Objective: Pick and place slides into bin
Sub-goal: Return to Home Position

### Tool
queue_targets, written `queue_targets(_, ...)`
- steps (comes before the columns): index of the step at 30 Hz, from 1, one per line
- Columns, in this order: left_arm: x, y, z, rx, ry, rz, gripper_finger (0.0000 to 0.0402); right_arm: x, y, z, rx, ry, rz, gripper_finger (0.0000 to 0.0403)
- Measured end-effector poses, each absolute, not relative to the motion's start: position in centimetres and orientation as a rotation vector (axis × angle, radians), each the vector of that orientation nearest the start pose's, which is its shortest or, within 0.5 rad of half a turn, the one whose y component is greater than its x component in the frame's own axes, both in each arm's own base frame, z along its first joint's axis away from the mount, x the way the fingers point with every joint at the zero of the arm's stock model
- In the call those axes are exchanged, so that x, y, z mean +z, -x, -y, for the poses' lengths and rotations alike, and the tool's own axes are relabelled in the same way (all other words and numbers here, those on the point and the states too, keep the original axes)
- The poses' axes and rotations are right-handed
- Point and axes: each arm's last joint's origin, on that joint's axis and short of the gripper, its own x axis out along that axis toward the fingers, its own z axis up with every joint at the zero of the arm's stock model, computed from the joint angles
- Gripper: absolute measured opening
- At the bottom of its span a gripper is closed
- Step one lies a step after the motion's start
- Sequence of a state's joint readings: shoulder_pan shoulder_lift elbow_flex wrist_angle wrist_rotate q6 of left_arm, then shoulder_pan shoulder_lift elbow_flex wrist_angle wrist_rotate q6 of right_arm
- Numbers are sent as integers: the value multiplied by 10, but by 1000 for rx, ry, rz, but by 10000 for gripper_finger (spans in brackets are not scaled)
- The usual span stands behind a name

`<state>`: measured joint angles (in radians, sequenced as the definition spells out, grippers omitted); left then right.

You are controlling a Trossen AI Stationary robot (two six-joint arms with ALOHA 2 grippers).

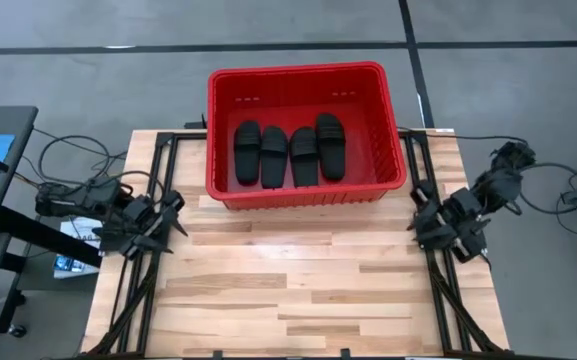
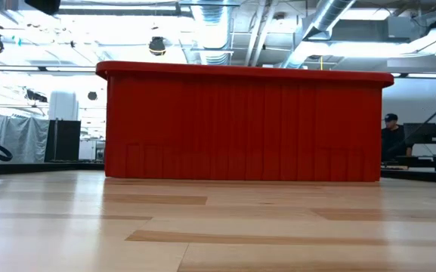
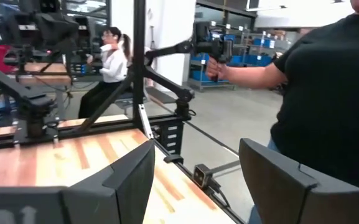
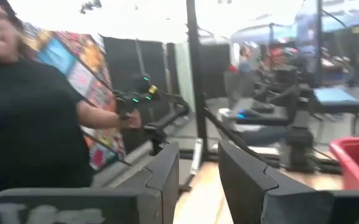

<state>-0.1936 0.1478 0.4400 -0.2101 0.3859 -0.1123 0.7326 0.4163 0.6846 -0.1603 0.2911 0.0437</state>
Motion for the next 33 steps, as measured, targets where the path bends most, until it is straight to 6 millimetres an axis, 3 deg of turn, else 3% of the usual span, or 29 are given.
queue_targets(6, 279, -69, 21, -458, 119, 67, 224, 313, -47, -35, 528, -152, 203, 103)
queue_targets(11, 283, -69, 19, -397, 108, 112, 224, 285, -36, -24, 529, -166, 165, 103)
queue_targets(16, 283, -70, 19, -385, 111, 111, 224, 273, -41, -29, 529, -146, 99, 103)
queue_targets(23, 279, -72, 20, -380, 141, 101, 224, 238, -54, -40, 513, -180, -40, 103)
queue_targets(33, 232, -92, 24, -405, 169, 123, 224, 190, -67, -51, 476, -215, -172, 103)
